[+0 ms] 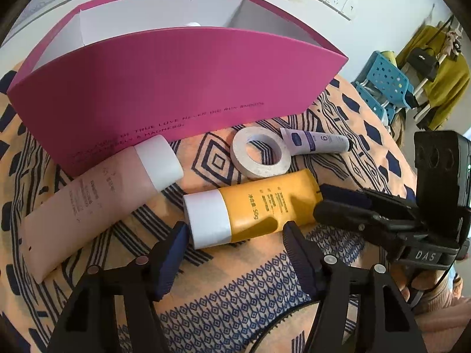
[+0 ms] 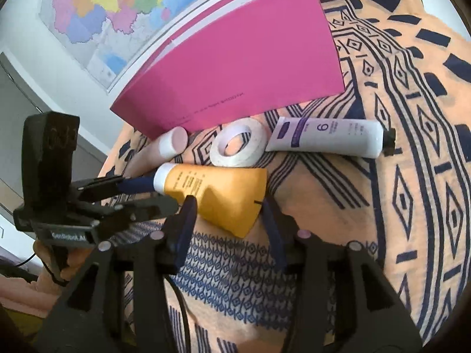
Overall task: Organize rigid objects
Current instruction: 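Carry the yellow tube over the magenta box and lower it inside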
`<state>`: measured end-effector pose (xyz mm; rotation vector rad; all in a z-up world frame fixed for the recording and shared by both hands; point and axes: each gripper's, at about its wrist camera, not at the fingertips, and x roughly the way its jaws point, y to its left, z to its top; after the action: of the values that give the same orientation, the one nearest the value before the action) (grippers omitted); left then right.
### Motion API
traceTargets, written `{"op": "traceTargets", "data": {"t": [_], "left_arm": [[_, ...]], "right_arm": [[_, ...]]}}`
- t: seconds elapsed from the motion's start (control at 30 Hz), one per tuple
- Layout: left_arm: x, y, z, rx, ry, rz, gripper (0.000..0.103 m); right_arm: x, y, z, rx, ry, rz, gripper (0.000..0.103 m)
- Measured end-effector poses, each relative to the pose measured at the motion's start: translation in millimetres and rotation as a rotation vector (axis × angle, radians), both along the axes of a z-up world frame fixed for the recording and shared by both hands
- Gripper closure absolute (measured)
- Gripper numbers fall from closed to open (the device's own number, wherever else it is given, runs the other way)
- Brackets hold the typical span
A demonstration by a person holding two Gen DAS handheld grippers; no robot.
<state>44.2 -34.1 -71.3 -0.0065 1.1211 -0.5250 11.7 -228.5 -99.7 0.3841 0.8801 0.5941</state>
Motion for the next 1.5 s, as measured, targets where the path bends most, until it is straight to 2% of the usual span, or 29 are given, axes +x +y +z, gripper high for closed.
{"op": "traceTargets", "data": {"t": [0.1, 0.2, 0.33, 0.63, 0.8, 1.2, 1.37, 1.5], "left_arm": [[-3.4, 0.3, -1.0, 0.002, 0.004, 0.009, 0.036], [-4.8, 1.3, -0.2, -0.023, 0.019, 0.02, 0.036], [-5.9, 2.6, 2.4, -0.044, 0.027, 0.04, 0.036], [-13.8, 1.4, 31.5, -0.042, -0.059, 0.045, 0.036], [-12.9, 4.7, 57.1, -0.053, -0.119, 0.052, 0.036], [29.6, -3.7, 115.7, -0.022, -0.279, 0.085, 0.036], [51.2, -6.1, 118.2, -0.025, -0.292, 0.099, 0.036], [69.7, -8.7, 113.3, -0.018, -0.281, 0.113, 0.036]], "right_arm": [[-1.1, 0.1, 7.7, 0.006, -0.029, 0.0, 0.054], [-1.9, 4.2, 14.9, -0.039, -0.056, -0.008, 0.054], [-1.6, 4.3, 18.9, -0.029, -0.065, -0.007, 0.054], [-2.3, 4.6, 37.0, -0.044, -0.124, -0.005, 0.054], [0.6, 4.4, 62.5, -0.035, -0.188, 0.005, 0.054], [40.0, 1.6, 116.5, -0.028, -0.322, 0.011, 0.054], [61.9, 1.4, 125.7, -0.038, -0.342, 0.0, 0.054], [82.4, 1.9, 123.3, -0.039, -0.322, -0.004, 0.054]]}}
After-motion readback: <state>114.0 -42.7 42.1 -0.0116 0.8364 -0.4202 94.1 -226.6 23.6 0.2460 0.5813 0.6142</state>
